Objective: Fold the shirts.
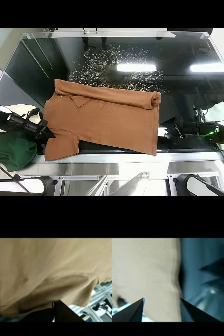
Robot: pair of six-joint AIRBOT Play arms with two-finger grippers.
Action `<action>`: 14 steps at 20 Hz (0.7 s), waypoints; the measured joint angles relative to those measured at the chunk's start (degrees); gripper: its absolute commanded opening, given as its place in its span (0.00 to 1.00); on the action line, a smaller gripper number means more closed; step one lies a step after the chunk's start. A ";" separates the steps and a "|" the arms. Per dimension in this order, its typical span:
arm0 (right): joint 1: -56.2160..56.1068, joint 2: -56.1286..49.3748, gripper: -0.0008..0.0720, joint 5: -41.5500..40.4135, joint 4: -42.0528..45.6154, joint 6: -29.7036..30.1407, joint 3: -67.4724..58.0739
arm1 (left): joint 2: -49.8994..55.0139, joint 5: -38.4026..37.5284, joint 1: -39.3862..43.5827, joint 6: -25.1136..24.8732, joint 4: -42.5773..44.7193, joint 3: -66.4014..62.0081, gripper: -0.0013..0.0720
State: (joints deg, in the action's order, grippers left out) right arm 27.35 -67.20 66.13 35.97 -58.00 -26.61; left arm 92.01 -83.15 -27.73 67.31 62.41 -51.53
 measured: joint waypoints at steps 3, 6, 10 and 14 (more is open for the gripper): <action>-0.28 0.00 0.84 -1.73 5.22 -6.47 1.20 | 0.13 -1.01 0.15 -0.52 -0.15 -1.95 0.04; -2.80 0.11 0.78 -1.97 4.48 -10.03 4.85 | 0.15 -2.32 0.20 -0.74 -0.61 -2.89 0.04; -9.81 0.07 0.60 -4.61 0.04 -11.96 9.90 | 0.15 -3.54 0.17 -0.96 -0.98 -3.28 0.04; -16.74 0.07 0.44 -7.04 -4.87 -12.39 11.98 | 0.15 -4.37 0.17 -1.20 -1.14 -3.37 0.04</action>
State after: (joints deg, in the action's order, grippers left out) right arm 10.61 -67.13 59.09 31.09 -70.39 -14.63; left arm 92.16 -87.53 -27.55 66.11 61.28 -54.89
